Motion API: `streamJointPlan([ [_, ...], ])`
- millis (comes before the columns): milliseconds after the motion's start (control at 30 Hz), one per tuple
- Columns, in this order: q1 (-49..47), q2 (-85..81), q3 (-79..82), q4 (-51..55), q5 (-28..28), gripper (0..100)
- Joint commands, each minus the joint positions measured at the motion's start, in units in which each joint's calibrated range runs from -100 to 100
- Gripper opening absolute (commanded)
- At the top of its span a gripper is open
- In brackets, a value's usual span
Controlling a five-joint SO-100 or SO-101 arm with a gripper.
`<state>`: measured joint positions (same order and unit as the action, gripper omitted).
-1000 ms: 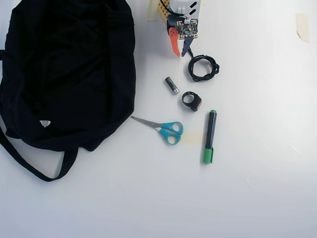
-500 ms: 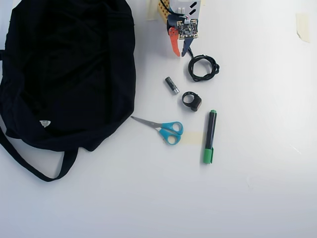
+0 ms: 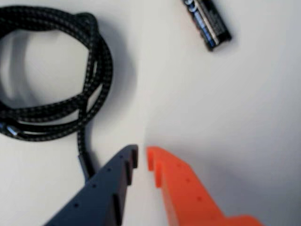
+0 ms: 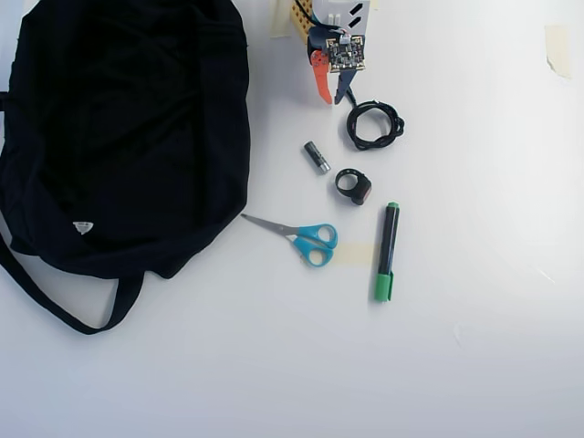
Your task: Put the cable into the black bag
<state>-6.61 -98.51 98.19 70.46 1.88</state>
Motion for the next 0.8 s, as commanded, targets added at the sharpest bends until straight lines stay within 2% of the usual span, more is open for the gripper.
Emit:
streamJointPlan([
  [0,-0.12,-0.58,1.09,1.72,0.22,2],
  [767,-0.79,0.00,1.00,1.63,0.48,2],
])
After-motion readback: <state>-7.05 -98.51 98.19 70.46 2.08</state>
